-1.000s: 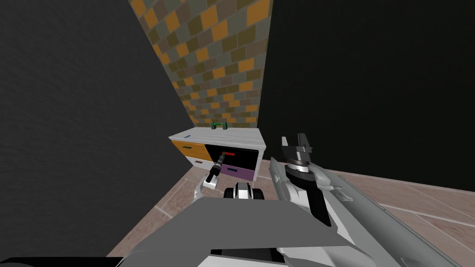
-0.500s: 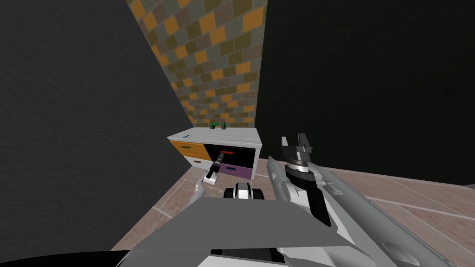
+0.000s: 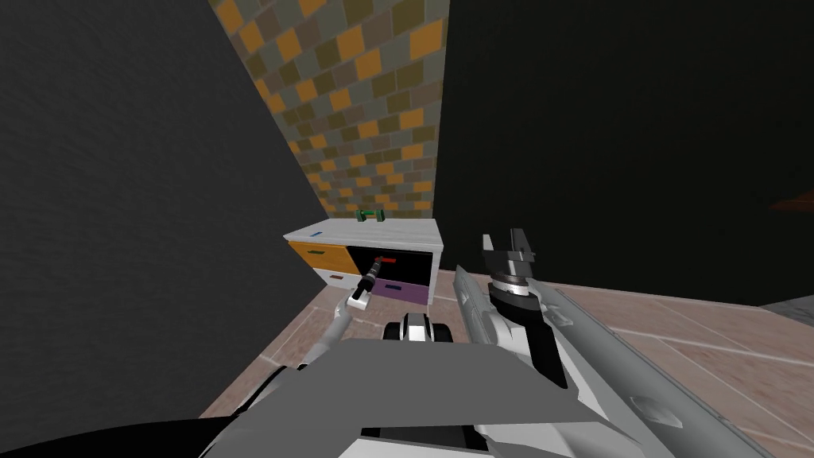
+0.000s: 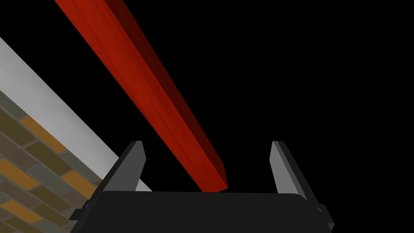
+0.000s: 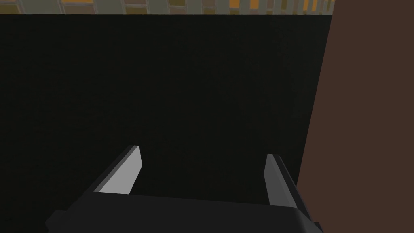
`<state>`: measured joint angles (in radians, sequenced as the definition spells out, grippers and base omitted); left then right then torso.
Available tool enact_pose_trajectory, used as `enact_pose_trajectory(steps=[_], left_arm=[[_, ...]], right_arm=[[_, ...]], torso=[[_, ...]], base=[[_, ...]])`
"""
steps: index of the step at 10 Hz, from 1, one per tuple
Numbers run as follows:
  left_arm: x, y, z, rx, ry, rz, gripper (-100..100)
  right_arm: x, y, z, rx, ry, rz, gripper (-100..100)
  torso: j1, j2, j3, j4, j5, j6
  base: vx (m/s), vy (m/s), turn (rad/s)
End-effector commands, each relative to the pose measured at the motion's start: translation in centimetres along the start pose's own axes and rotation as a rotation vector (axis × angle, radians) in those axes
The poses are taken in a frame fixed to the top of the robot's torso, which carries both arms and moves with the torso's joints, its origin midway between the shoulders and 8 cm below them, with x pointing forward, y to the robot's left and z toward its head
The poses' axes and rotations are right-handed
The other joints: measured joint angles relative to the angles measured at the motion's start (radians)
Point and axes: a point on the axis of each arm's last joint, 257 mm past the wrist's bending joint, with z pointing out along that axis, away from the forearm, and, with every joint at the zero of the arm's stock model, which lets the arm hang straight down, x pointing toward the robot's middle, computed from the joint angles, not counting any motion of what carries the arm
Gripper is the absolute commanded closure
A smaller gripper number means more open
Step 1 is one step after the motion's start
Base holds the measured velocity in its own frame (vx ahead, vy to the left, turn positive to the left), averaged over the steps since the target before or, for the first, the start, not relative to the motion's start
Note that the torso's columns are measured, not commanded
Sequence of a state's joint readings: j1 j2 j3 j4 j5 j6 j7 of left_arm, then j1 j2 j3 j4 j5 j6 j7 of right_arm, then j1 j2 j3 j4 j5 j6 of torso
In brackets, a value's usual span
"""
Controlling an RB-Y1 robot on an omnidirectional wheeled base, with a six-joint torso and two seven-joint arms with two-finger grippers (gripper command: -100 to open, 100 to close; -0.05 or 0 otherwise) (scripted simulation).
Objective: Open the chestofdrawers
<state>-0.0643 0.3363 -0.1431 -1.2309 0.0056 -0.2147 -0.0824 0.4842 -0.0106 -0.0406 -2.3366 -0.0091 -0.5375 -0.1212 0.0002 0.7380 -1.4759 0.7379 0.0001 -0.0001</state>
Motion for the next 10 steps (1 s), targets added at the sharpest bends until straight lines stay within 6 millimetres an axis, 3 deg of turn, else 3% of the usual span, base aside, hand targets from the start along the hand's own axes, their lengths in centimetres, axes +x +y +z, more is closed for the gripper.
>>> enact_pose_trajectory(steps=[1,2,4,5,6,7,8,9,10], left_arm=[[-1.3,0.8,1.0,-0.012,-0.008,-0.001,-100],[-2.8,0.0,2.0,0.009,-0.019,-0.002,-100],[-2.8,1.1,1.8,-0.016,-0.019,-0.001,-100],[-4.4,0.2,2.8,0.005,-0.032,-0.002,-100],[-4.4,1.4,2.6,-0.019,-0.032,-0.002,-100],[-6.1,0.0,3.7,0.010,-0.047,-0.004,-100],[-6.1,1.5,3.4,-0.021,-0.048,-0.004,-100],[-7.9,0.1,4.4,0.008,-0.064,-0.006,-100],[-8.0,1.6,4.1,-0.023,-0.066,-0.006,-100]], right_arm=[[0.0,0.0,0.0,0.000,0.000,0.000,0],[0.0,0.0,0.0,0.000,0.000,0.000,0],[0.0,0.0,0.0,0.000,0.000,0.000,0],[0.0,0.0,0.0,0.000,0.000,0.000,0],[0.0,0.0,0.0,0.000,0.000,0.000,0],[0.0,0.0,0.0,0.000,0.000,0.000,0],[0.0,0.0,0.0,0.000,0.000,0.000,0],[0.0,0.0,0.0,0.000,0.000,0.000,0],[0.0,0.0,0.0,0.000,0.000,0.000,0]], torso=[[-0.001,0.001,0.000,0.000,0.000,0.000],[0.000,0.000,0.000,0.000,0.000,0.000],[0.001,0.000,0.000,0.000,0.000,0.000],[0.001,-0.001,-0.001,0.000,0.000,0.000],[0.000,-0.001,-0.001,0.000,0.000,0.000],[-0.001,0.000,0.000,0.000,0.000,0.000],[-0.002,0.001,0.000,0.000,0.000,0.000],[0.000,0.001,0.000,0.000,0.000,0.000],[0.000,0.001,0.000,0.000,0.000,0.000]], base=[[-0.044,-0.046,-0.026],[-0.047,-0.044,-0.042],[-0.032,-0.022,-0.011],[-0.031,-0.030,-0.049],[-0.033,-0.035,-0.031],[-0.044,-0.050,-0.036],[-0.040,-0.039,-0.029],[-0.051,-0.043,-0.050],[-0.040,-0.034,-0.027]])
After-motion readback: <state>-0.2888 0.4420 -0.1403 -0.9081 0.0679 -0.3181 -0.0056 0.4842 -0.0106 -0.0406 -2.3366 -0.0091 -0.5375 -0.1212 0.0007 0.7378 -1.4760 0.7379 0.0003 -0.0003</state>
